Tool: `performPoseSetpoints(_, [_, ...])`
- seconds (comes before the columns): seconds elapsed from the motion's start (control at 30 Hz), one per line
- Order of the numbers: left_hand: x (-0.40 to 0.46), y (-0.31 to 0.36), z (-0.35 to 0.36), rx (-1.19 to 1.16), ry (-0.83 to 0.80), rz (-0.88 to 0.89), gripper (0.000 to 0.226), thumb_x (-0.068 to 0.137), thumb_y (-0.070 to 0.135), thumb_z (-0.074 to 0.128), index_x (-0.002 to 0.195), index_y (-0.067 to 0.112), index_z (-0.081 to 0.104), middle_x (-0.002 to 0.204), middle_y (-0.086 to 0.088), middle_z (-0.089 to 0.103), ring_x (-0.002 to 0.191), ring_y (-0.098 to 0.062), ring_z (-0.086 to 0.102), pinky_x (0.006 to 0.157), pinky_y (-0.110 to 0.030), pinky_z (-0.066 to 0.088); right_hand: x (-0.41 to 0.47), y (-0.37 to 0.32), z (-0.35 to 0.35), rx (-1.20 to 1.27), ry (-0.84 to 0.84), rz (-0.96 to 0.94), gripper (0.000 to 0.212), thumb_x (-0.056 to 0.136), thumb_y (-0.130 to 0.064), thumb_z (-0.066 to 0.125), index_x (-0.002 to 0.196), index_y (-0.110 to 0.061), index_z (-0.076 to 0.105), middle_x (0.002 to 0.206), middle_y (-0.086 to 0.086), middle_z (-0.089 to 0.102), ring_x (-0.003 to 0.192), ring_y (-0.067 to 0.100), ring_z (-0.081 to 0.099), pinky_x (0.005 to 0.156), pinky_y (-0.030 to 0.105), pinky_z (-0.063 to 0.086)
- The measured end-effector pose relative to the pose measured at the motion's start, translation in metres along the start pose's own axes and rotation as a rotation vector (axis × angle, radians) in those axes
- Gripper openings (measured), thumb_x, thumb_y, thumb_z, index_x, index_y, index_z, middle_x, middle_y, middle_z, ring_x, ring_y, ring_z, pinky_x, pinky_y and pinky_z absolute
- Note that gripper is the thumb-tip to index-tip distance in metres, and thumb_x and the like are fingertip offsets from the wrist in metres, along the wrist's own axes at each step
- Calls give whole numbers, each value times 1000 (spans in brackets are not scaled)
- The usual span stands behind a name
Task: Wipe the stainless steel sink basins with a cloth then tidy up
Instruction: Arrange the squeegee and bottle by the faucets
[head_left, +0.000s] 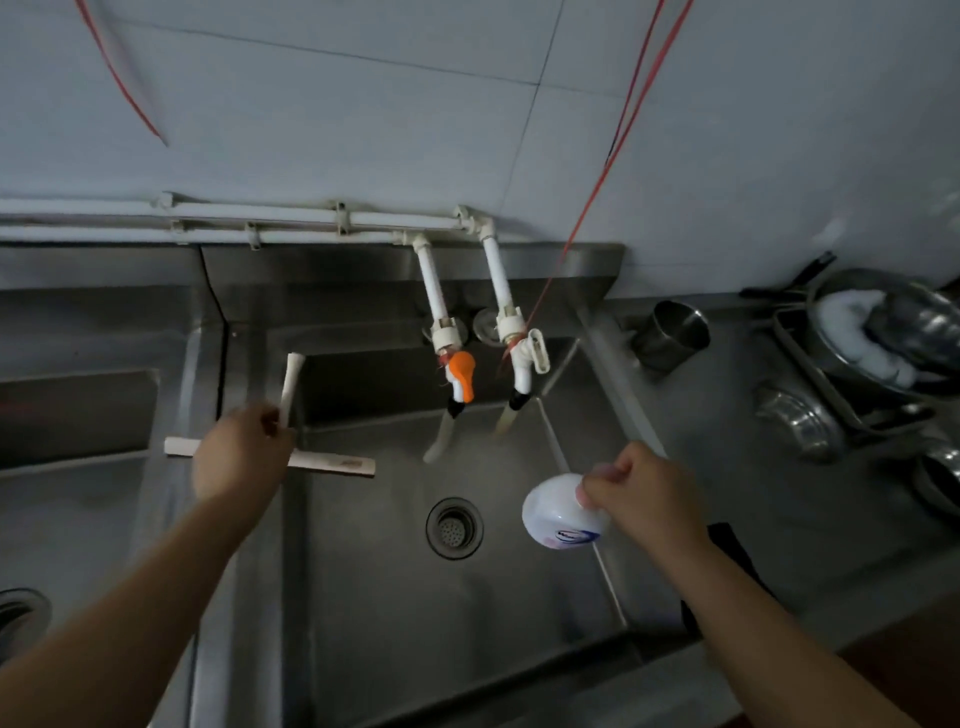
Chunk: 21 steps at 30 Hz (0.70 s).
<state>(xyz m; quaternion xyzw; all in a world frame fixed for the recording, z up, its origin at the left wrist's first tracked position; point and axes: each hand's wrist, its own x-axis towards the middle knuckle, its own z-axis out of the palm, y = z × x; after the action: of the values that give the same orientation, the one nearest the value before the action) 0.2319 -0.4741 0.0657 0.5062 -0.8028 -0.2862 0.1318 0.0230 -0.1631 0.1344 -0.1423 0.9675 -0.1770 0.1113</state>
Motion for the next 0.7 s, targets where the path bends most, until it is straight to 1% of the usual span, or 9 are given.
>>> performPoseSetpoints(0.07, [-10,20,11,-23,35,-38,7,84,16,65,89,14,60,76,-6,57,69,-27,54,61,-34,41,38,14,-8,-15,-1,-78,28,64,-37,71,72,-18,53,68,-5,61,65,18,58,61,32,50])
performPoseSetpoints(0.13, [-19,41,21,-34,57,-76,9,84,18,66,89,15,59,75,-7,59,69,-29,55,61,-35,43,77,24,-16,-63,15,-174,28,68,-40,67,72,-18,50,66,-7,57,63,17,56,56,28,45])
performPoseSetpoints(0.23, [-29,68,36,-56,84,-100,8,85,19,66,90,18,60,72,-5,59,66,-25,55,59,-35,42,132,25,-28,-161,65,-296,28,70,-45,61,73,-20,48,64,-7,50,64,21,52,54,27,33])
performPoseSetpoints(0.33, [-34,83,50,-31,140,-132,8,84,18,67,88,19,60,68,-3,57,61,-23,54,53,-31,39,181,15,-39,-183,85,-401,28,70,-44,61,70,-21,46,65,-2,56,72,28,60,57,27,32])
performPoseSetpoints(0.4, [-35,88,56,-26,154,-153,10,84,19,67,85,22,58,66,0,55,58,-19,52,51,-30,37,208,6,-46,-165,107,-445,31,70,-41,63,64,-23,39,58,-9,46,74,29,62,58,28,32])
performPoseSetpoints(0.43, [-35,89,58,-30,160,-160,12,84,19,67,85,24,56,66,1,54,58,-18,52,50,-29,36,222,0,-48,-163,114,-459,30,71,-41,62,65,-24,39,58,-10,42,73,29,61,58,28,32])
performPoseSetpoints(0.5, [-36,91,62,-42,172,-165,15,84,19,67,84,27,55,67,2,54,58,-15,52,49,-29,36,247,-14,-48,-174,121,-471,25,73,-41,61,73,-22,45,65,-4,49,73,28,60,56,28,32])
performPoseSetpoints(0.57, [-36,91,64,-47,185,-165,18,83,18,67,83,29,54,68,2,56,58,-16,54,48,-30,38,270,-27,-47,-176,119,-462,28,75,-43,60,81,-18,49,76,2,58,73,28,58,57,28,34])
performPoseSetpoints(0.7, [-31,81,66,-50,180,-163,20,82,18,69,81,32,55,71,5,57,61,-14,55,50,-32,42,306,-50,-40,-158,84,-463,34,75,-44,64,90,-15,57,88,6,64,82,30,60,61,28,38])
